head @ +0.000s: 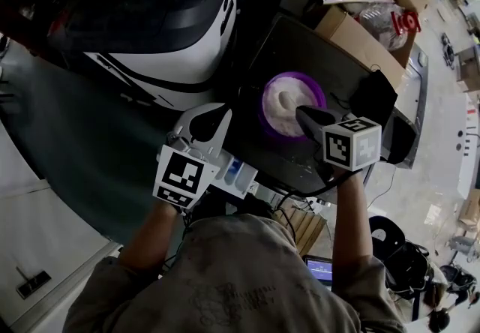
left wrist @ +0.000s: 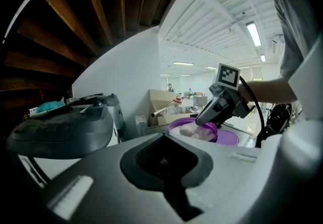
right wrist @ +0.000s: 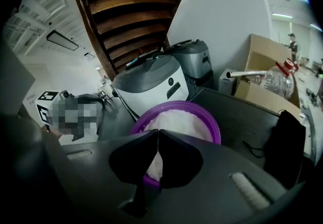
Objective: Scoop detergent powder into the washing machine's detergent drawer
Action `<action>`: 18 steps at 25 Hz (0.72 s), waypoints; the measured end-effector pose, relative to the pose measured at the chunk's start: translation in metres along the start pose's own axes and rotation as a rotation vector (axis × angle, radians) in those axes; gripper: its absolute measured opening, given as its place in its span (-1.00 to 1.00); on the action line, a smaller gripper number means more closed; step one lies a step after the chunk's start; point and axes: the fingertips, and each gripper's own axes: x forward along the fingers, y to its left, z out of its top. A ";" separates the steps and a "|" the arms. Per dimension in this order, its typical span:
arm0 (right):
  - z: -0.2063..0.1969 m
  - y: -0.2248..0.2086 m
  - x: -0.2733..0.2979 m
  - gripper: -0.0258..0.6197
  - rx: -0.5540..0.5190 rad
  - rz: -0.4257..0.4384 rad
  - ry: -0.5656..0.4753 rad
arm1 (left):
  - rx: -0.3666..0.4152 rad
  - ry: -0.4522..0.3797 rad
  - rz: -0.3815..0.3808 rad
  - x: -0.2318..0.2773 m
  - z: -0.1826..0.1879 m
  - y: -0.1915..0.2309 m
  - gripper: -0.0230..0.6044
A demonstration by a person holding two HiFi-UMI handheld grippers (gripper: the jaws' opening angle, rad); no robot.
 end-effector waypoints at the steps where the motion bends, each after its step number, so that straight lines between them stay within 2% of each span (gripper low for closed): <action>1: 0.000 0.000 -0.001 -0.81 0.007 0.000 -0.005 | 0.002 -0.001 -0.001 0.000 0.001 -0.001 -0.93; 6: -0.005 -0.004 -0.008 -0.81 -0.101 -0.098 0.032 | 0.009 -0.004 -0.004 -0.004 0.004 -0.005 -0.93; 10: -0.008 -0.003 -0.009 -0.81 -0.135 -0.130 0.041 | 0.011 -0.002 -0.006 -0.007 0.003 -0.006 -0.93; 14: -0.011 -0.002 -0.009 -0.81 -0.104 -0.111 0.027 | 0.011 0.000 -0.004 -0.009 0.000 -0.007 -0.93; 18: -0.006 0.006 -0.012 -0.81 0.007 -0.019 -0.043 | 0.012 0.001 0.001 -0.012 -0.001 -0.008 -0.93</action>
